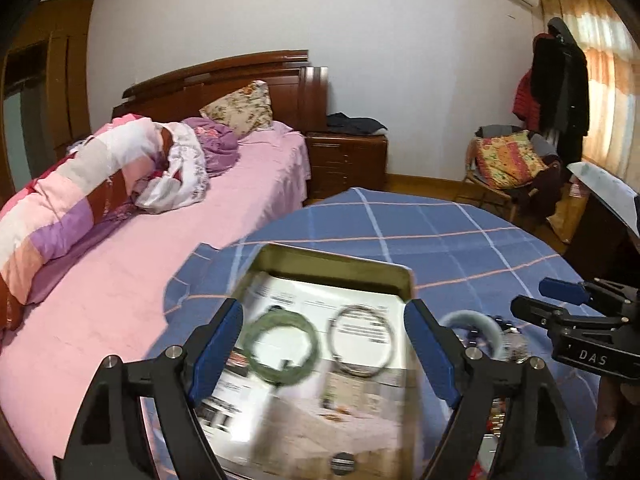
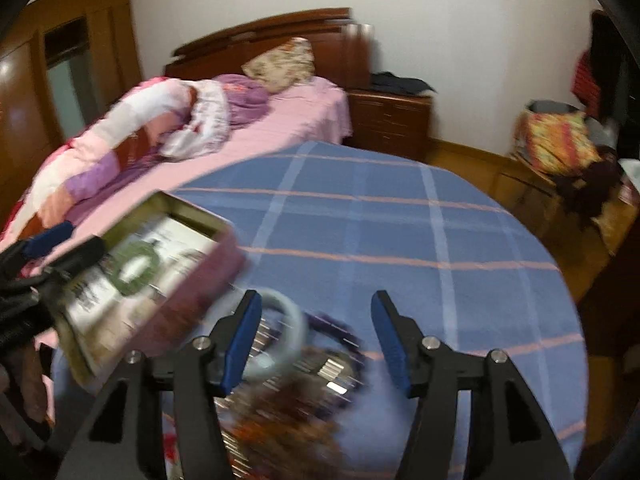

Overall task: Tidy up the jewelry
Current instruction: 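Grasp the pale jade bangle from the heap with the left tool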

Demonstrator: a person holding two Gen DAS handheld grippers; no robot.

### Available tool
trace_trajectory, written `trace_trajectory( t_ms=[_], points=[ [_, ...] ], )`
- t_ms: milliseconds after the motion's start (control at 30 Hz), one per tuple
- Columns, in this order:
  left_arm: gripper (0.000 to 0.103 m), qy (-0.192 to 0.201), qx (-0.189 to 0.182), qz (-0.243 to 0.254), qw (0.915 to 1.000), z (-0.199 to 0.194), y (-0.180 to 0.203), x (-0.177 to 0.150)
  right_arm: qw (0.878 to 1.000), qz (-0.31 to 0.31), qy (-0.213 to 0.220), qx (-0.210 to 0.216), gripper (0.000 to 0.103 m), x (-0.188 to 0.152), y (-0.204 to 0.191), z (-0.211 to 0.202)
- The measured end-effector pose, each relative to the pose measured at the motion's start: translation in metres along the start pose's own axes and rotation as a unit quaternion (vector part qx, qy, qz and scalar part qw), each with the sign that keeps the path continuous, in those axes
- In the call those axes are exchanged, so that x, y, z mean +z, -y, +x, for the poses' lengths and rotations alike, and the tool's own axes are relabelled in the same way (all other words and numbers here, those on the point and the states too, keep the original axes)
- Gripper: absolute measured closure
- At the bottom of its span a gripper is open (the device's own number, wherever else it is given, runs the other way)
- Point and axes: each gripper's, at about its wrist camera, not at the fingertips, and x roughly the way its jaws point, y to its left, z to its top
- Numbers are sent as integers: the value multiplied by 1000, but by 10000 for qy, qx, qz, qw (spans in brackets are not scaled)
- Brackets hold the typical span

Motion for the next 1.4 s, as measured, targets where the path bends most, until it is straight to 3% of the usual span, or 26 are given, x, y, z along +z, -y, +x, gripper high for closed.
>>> trace_trajectory(
  t_ms=[267,633,900,1100,1333,1400],
  points=[
    [20,-136,-310,261,9991,3,44,-6,9992,355,-170,-75,42,-27,31,-6],
    [20,-287,-564,782,9949,18,94,-11,9985,496,-75,-232,38,-36,47,-11],
    [20,-746,-824,828,9903,40,112,-18,9975,647,3,-268,34,-39,57,-12],
    [20,-1189,-745,714,9875,61,112,-24,9973,686,45,-262,33,-41,59,-13],
    [21,-1144,-696,832,9875,65,116,-24,9970,727,29,-246,33,-42,61,-13],
    [27,-1141,-738,850,9871,65,118,-24,9970,728,38,-257,33,-42,61,-13]
  ],
)
